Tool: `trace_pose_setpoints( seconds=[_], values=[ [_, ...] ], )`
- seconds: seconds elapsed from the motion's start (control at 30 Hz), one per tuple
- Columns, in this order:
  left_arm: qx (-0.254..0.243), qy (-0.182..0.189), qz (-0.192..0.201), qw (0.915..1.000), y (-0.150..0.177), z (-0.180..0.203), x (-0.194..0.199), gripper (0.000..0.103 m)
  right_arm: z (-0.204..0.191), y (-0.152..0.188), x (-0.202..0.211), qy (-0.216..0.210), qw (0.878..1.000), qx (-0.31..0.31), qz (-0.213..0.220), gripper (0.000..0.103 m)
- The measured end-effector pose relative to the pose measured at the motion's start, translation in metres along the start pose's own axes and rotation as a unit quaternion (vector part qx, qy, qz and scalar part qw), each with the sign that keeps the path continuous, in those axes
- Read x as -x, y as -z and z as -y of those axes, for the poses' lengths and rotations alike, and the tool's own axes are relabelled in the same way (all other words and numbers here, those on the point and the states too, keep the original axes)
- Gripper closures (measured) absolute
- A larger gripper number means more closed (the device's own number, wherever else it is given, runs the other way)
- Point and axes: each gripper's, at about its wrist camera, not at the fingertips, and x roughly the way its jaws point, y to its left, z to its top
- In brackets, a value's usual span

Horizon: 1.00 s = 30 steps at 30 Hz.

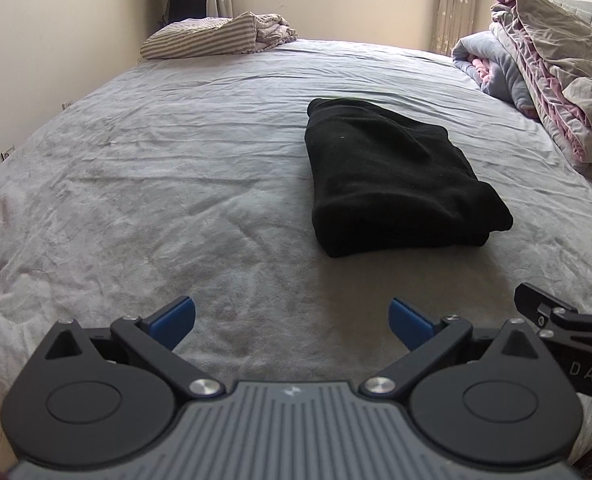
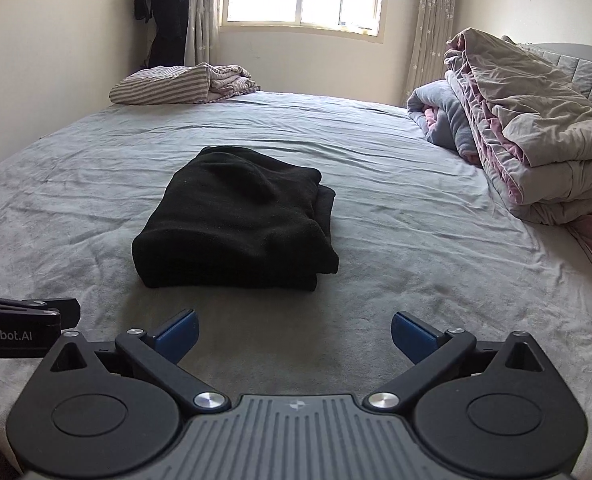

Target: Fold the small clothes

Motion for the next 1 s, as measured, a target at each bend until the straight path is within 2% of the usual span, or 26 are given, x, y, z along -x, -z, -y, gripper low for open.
trace_pose_setpoints(
  seconds=[0.47,1.0],
  values=[
    [0.001,-0.013,-0.018,0.9998,0.006,0.004,-0.014,0.001,-0.001,0.0,-0.001,0.016,1.0,-0.009,-0.013,0.0],
    [0.001,-0.03,-0.032,0.999,0.01,0.007,-0.023,0.001,-0.001,0.002,-0.008,0.011,0.999,-0.018,-0.04,0.0]
  ],
)
